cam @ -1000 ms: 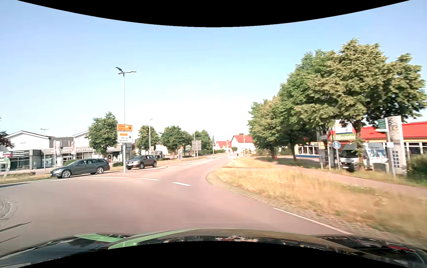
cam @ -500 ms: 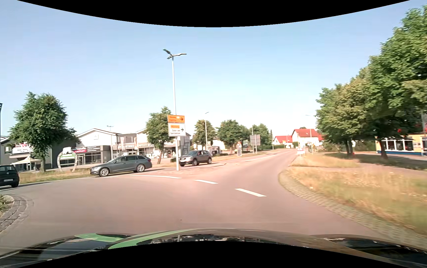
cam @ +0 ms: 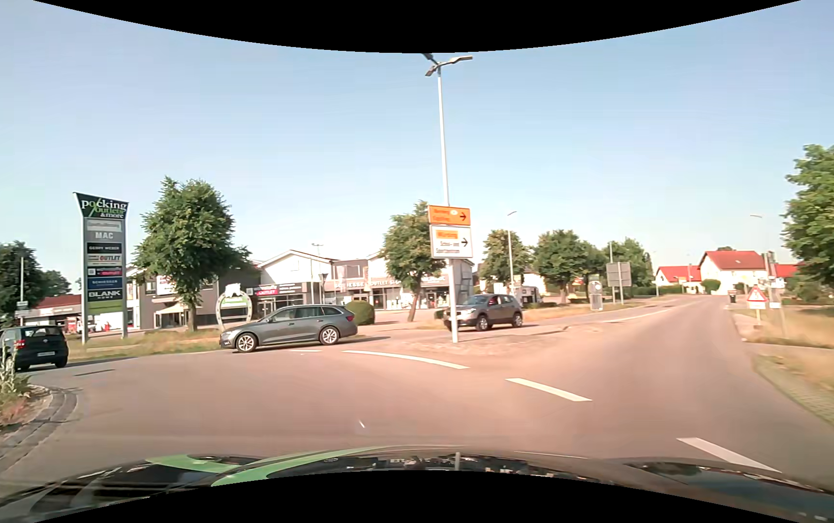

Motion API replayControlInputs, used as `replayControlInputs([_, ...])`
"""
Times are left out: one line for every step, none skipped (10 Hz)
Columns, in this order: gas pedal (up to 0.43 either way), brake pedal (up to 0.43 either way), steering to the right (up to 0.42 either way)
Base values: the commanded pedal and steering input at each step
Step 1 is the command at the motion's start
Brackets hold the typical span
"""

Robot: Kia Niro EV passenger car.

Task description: Follow the waypoints while adhering to traffic rules and regulations

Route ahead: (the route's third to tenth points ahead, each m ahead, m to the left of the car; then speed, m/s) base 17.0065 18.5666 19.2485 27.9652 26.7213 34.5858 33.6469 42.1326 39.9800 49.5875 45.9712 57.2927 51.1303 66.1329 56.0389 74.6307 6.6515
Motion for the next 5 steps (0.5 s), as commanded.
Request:
replayControlInputs([0.000, 0.067, -0.290])
replayControlInputs([0.000, 0.091, -0.286])
replayControlInputs([0.000, 0.104, -0.285])
replayControlInputs([0.000, 0.110, -0.281])
replayControlInputs([0.000, 0.122, -0.277])
